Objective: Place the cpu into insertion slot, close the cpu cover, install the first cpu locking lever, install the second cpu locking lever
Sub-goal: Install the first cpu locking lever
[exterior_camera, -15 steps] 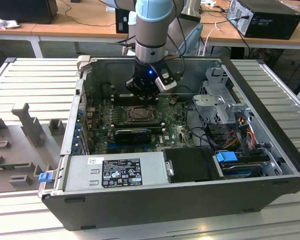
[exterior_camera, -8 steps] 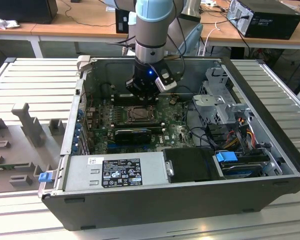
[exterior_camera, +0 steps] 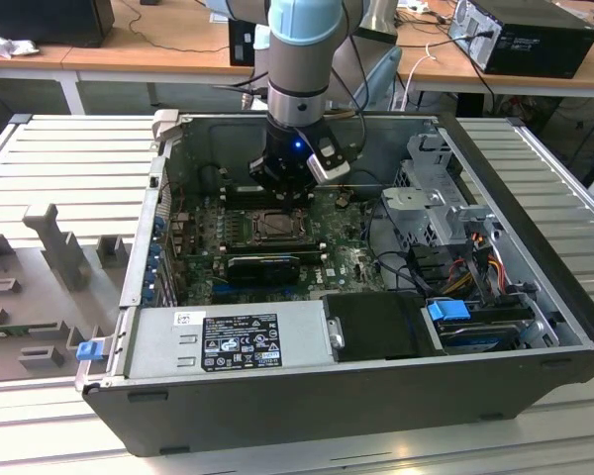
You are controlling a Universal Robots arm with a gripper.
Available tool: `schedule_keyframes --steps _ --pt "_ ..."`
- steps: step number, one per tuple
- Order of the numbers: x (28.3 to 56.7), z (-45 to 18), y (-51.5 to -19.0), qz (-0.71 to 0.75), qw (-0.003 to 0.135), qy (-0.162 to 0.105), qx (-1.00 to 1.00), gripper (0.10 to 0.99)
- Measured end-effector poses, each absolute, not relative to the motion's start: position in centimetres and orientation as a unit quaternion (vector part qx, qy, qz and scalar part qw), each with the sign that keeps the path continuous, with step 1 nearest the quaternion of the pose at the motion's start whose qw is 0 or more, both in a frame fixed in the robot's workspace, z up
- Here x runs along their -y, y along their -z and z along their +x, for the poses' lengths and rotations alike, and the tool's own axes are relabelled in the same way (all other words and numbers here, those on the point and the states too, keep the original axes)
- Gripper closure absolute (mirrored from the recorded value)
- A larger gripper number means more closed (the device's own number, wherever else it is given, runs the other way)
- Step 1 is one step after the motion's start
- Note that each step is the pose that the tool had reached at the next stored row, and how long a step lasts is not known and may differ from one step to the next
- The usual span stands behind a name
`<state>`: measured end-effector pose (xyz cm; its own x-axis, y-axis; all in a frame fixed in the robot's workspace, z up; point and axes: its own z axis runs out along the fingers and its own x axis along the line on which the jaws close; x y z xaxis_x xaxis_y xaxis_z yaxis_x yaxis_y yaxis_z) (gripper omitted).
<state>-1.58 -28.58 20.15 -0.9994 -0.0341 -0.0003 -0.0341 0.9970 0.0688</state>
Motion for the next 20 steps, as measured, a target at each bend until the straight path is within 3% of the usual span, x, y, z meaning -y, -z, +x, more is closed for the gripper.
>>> schedule_keyframes --steps 20 --pt "29.1 -1.6 -21.7 0.017 0.0 0.036 0.999 0.98"
